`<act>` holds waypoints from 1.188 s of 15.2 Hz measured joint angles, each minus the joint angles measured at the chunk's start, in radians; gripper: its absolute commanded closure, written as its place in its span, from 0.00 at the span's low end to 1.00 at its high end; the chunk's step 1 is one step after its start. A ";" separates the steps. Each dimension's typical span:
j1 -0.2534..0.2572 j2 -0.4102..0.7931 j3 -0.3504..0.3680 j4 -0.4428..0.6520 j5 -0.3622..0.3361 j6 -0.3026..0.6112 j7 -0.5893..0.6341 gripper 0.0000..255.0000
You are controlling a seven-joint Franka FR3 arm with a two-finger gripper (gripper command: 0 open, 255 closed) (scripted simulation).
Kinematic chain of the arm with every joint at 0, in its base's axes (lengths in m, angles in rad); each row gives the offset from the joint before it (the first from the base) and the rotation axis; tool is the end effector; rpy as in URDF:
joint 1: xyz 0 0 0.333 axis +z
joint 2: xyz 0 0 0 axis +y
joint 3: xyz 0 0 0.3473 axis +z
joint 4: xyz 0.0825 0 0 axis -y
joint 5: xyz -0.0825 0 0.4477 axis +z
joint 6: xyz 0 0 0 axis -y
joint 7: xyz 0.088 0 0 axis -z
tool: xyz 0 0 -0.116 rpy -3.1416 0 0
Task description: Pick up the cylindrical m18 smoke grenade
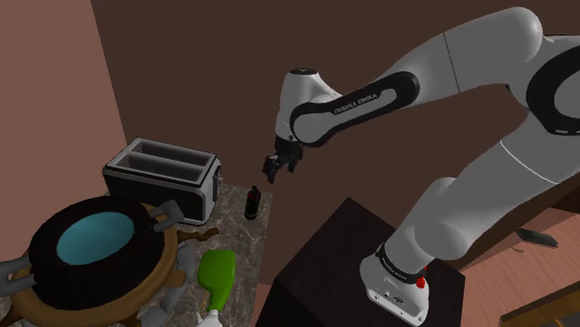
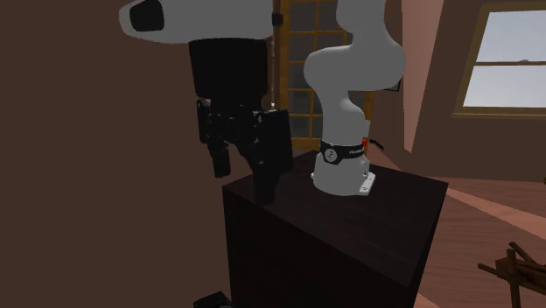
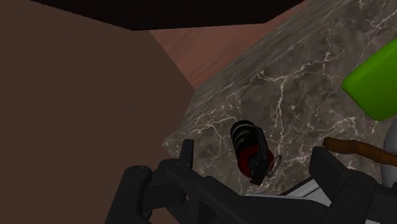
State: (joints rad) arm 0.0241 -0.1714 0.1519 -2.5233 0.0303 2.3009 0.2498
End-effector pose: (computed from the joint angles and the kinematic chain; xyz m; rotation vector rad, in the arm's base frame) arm 0.4727 0.0833 0.3114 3.1221 -0.1523 -0.0792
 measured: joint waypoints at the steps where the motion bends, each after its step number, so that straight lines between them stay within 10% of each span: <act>1: 0.002 0.042 0.008 0.015 -0.006 0.032 0.017 0.00; 17: 0.029 0.454 0.000 0.150 -0.127 0.348 0.157 0.00; 18: 0.029 0.457 0.000 0.151 -0.128 0.351 0.158 1.00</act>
